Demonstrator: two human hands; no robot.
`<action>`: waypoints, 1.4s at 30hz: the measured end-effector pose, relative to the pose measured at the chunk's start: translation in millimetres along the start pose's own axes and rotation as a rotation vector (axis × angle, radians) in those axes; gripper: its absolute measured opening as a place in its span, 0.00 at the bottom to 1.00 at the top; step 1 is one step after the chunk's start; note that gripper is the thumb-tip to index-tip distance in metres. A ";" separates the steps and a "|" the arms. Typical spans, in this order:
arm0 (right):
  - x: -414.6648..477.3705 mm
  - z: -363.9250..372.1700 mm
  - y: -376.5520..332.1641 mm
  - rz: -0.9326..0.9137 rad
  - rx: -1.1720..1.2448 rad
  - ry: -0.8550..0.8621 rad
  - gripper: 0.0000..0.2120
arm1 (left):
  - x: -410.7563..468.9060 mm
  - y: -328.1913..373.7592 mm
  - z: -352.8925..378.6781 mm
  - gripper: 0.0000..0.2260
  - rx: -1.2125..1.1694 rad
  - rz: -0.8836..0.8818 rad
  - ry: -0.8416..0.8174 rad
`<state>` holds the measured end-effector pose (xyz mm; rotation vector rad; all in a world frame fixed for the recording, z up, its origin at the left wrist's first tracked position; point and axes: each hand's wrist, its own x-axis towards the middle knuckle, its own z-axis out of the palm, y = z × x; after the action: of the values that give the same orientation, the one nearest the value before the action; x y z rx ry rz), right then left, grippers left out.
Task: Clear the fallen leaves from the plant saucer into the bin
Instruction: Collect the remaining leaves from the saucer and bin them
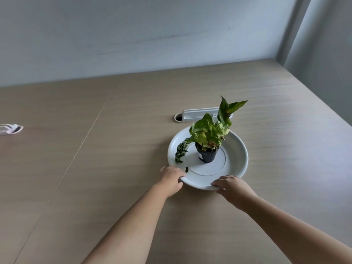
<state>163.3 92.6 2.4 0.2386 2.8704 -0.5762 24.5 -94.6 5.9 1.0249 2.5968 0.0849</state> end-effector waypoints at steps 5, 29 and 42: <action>10.9 -15.4 35.5 0.044 -0.080 -0.021 0.16 | 4.4 14.6 11.5 0.11 0.038 0.159 0.082; 3.1 -27.1 36.8 -0.113 -0.167 -0.060 0.22 | 8.7 22.4 -1.2 0.19 0.038 0.083 -0.008; 21.8 -49.7 50.9 0.109 -0.054 -0.125 0.26 | 5.1 39.6 1.8 0.18 -0.163 -0.038 -0.041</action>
<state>144.0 161.2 23.8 0.3358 2.7287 -0.4748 47.4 -62.1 9.9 0.9096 2.5231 0.2587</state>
